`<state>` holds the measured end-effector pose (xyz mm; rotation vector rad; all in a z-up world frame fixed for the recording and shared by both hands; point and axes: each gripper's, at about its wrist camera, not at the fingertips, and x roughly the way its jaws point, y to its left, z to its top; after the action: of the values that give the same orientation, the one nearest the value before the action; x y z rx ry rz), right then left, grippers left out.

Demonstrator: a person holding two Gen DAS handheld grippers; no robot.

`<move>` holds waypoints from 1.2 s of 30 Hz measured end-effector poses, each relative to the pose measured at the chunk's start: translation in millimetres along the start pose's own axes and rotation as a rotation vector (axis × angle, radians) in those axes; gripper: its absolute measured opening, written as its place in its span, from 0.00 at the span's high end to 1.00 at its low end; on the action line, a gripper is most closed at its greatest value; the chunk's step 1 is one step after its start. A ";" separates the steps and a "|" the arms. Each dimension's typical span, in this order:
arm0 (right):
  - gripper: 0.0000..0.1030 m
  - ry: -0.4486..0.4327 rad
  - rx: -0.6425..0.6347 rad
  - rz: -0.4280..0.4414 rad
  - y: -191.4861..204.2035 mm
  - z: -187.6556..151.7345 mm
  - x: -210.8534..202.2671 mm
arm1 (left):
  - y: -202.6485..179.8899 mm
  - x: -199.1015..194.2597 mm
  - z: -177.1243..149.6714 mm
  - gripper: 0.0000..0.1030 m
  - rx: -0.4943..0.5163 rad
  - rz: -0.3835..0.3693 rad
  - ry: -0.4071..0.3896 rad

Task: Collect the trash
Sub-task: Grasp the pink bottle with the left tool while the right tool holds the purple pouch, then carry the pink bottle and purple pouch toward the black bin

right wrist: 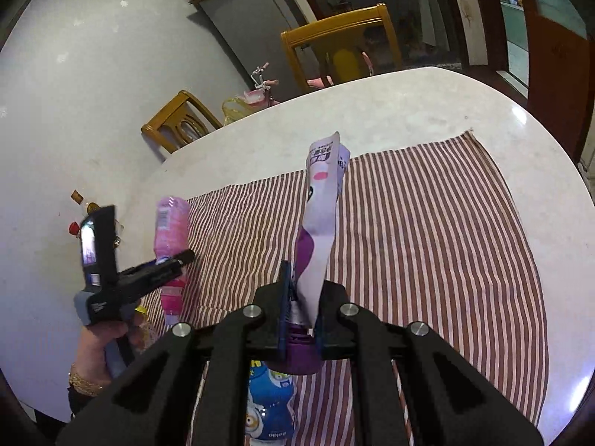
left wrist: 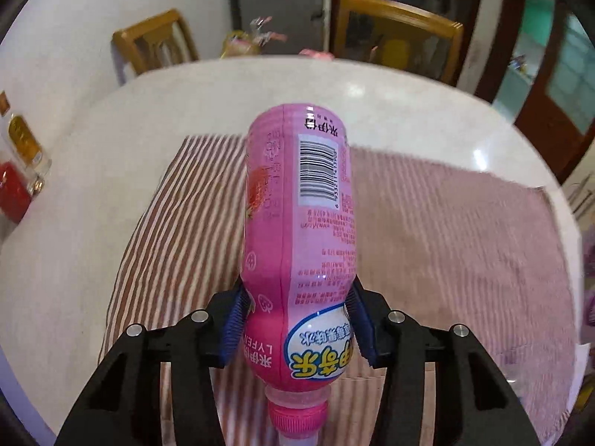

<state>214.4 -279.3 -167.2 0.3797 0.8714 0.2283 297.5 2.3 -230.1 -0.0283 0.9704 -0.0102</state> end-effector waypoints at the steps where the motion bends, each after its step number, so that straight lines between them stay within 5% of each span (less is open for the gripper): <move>1: 0.89 -0.001 0.005 0.000 -1.1 -1.1 -1.3 | -4.9 -5.5 1.3 0.53 0.007 -0.009 -0.011; 13: 0.89 -0.048 0.094 0.013 -25.0 -19.7 -30.8 | -56.7 -116.2 -18.8 0.54 0.104 -0.157 -0.188; 21: 0.89 -0.172 0.168 -0.063 -66.5 -35.2 -101.7 | -108.1 -184.6 -36.1 0.54 0.214 -0.291 -0.296; 30: 0.89 -0.277 0.307 -0.260 -138.7 -94.9 -190.9 | -184.6 -228.1 -66.1 0.54 0.369 -0.439 -0.318; 36: 0.89 -0.292 0.503 -0.501 -208.8 -173.8 -252.7 | -239.3 -253.3 -96.4 0.54 0.481 -0.561 -0.313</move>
<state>-70.5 -516.7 -178.2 0.6278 0.7010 -0.5093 75.8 -233.4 -68.8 0.1380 0.6019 -0.7341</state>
